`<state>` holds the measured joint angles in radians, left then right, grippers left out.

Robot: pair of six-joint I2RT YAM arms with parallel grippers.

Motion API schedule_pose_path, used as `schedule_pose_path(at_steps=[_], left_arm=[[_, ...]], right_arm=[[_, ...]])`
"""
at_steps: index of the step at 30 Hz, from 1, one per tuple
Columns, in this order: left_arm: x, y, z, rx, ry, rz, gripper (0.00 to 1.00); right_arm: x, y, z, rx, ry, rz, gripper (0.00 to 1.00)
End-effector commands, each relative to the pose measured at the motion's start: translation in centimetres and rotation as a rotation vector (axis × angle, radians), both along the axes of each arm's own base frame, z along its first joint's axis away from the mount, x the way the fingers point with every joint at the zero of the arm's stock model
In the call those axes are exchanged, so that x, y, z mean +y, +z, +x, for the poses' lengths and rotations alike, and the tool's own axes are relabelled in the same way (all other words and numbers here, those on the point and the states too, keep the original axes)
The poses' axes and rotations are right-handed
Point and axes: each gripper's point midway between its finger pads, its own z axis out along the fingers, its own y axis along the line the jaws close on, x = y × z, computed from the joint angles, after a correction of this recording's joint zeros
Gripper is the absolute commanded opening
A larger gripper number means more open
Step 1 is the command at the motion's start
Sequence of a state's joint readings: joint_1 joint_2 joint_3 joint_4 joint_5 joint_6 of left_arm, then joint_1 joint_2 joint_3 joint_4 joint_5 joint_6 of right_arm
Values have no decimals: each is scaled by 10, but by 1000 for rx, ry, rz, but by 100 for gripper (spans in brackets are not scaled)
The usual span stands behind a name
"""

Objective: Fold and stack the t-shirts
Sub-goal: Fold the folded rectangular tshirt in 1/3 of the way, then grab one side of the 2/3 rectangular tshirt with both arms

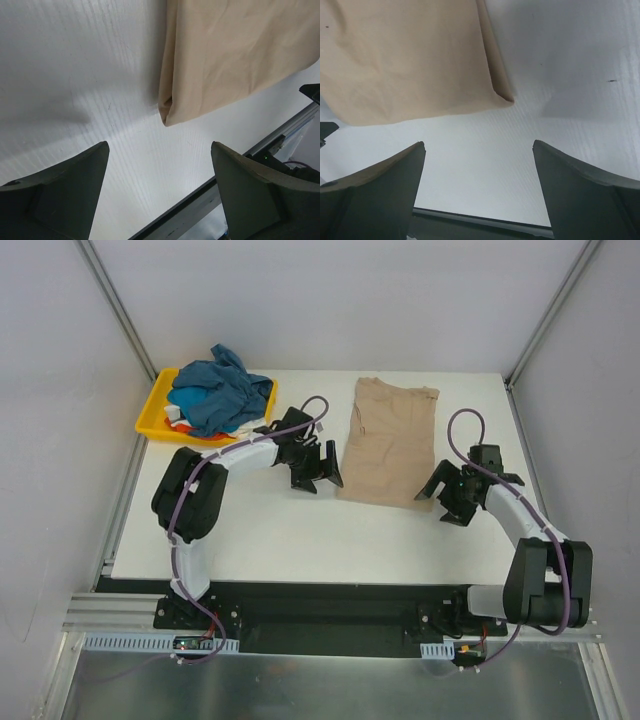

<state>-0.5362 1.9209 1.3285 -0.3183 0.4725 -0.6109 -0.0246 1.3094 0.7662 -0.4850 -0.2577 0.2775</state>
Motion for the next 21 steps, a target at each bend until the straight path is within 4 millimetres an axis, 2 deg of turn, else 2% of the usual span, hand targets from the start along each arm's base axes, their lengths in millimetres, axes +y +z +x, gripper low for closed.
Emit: schedule_pose_path(at_steps=[1,5,10,14,17,21], left_arm=[[-21,2,3,-1,-19,-60,76],[-23,-11,6,23,-6,-41,61],[-28,-26,6,62,-9,-33,55],[-32,-32,8,71,-5,-28,51],[-34,-35,10,80,-1,-27,41],[-38,-37,6,87,-14,-26,21]], right_arm=[[8,0,12,-26,-11,82,91],[6,-8,14,-12,-32,94,84],[3,-19,14,23,-54,102,70],[-3,-28,12,42,-75,81,65],[-7,-35,14,53,-93,77,62],[-7,-41,19,64,-104,94,58]])
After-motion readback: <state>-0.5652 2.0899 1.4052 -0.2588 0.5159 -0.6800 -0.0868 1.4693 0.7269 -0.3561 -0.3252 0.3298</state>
